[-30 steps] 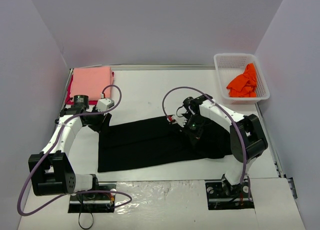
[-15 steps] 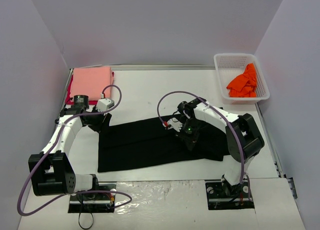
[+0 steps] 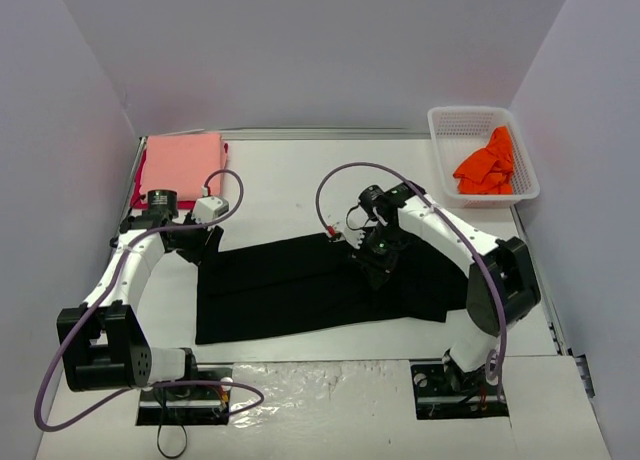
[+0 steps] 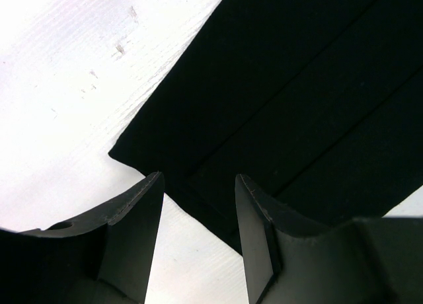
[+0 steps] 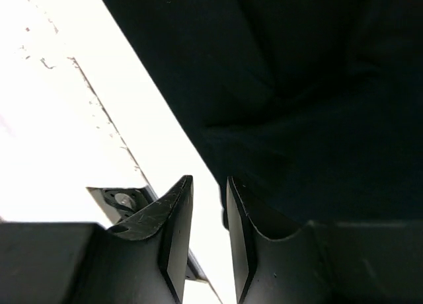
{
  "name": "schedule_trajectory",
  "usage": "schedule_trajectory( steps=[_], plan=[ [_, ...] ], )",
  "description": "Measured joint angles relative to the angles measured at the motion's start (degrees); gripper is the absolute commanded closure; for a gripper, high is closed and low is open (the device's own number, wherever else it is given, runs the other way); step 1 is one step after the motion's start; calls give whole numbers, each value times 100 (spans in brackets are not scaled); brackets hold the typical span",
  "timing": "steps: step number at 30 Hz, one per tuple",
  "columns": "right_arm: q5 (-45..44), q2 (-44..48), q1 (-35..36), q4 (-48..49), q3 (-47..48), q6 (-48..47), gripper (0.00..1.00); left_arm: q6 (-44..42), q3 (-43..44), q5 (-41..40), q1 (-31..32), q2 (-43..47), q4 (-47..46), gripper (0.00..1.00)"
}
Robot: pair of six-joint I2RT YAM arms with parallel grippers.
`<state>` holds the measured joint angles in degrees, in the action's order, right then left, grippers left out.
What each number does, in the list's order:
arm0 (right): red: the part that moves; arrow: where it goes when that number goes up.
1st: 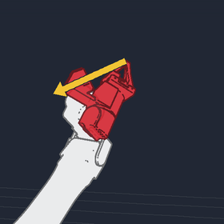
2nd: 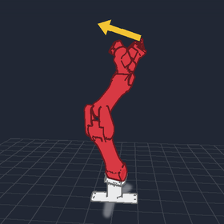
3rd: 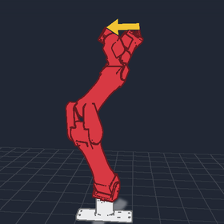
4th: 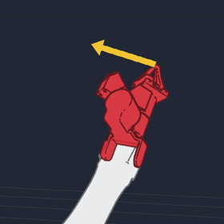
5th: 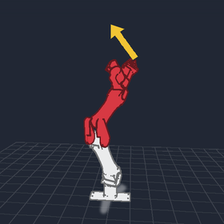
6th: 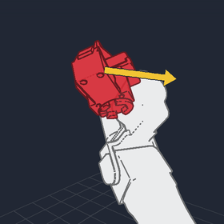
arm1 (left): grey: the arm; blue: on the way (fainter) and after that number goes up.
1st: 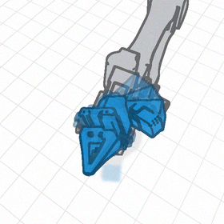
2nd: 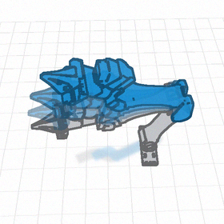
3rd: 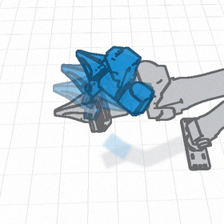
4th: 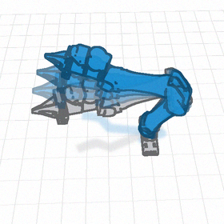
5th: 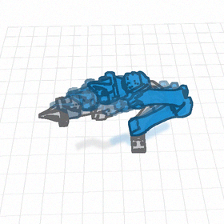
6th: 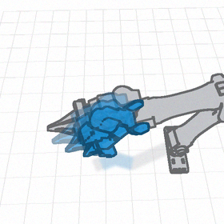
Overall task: Fold and stack the t-shirts
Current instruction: Fold the other side of the tshirt into a rectangle
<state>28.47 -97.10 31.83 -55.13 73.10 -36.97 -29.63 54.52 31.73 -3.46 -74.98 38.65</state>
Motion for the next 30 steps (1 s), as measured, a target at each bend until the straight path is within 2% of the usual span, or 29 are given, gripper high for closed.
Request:
schedule_trajectory(
  steps=[4,8,11,17,22,30],
  plan=[
    [-249,295,-459,28,127,39,100,-39,0,4,4,0,4,53],
    [-887,315,-1150,529,7,315,100,-68,0,-83,197,-2,4,53],
    [-1287,310,-1558,964,-299,455,100,-138,0,-275,658,-55,9,53],
    [-1537,188,-1755,1576,-767,684,100,-304,0,-599,1464,-533,138,54],
    [-1471,83,-1797,1897,-863,719,99,-332,-20,-984,1517,-927,127,53],
    [-1480,-122,-1805,2170,-1025,723,98,-328,-221,-1294,1515,-938,-20,53]
  ],
)
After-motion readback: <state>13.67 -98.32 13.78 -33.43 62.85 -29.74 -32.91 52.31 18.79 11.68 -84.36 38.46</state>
